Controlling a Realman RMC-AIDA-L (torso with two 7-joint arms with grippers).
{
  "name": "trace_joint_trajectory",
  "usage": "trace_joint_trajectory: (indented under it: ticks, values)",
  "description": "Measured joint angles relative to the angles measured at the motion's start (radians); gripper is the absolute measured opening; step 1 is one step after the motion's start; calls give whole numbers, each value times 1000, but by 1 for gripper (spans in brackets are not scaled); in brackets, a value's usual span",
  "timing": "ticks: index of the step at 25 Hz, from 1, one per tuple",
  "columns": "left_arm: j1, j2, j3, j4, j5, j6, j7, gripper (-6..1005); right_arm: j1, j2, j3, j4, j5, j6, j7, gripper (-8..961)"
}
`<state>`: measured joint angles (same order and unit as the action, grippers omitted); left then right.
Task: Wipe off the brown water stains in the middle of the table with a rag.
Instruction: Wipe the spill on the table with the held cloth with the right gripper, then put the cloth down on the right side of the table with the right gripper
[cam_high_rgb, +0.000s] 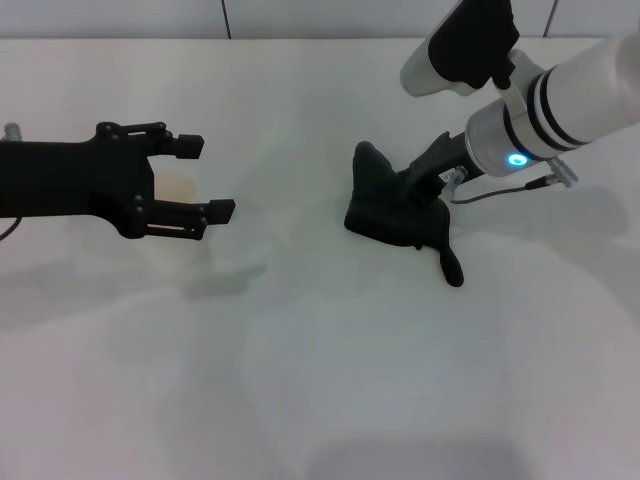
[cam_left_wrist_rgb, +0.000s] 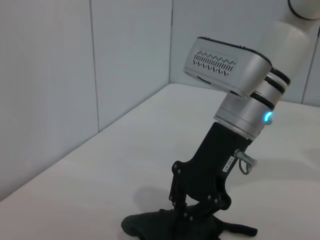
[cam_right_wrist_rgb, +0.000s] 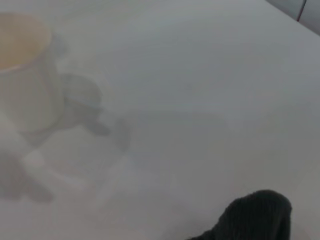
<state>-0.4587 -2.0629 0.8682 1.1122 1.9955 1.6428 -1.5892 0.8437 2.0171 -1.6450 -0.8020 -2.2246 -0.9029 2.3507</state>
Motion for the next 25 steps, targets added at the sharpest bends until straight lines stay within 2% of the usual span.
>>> trace_joint_trajectory:
  ticks: [6,8,13,20,25]
  values:
    - [-1,1,0,-3,0,0,1,886,1,7,-43,-22,10,-50,-4,112]
    - [-1,1,0,-3,0,-1,1,886,-7,10,-93,-68,20,-77,0,114]
    - [-2,1,0,-3,0,-1,5,886,-39,10,-125,-143,49,-125,0,117]
    - [-2,1,0,-3,0,-2,14,886,-126,5,-117,-240,55,-204,1,122]
    - [-3,1,0,0,-4,-2,15,886,-227,-1,-48,-337,48,-249,-7,125]
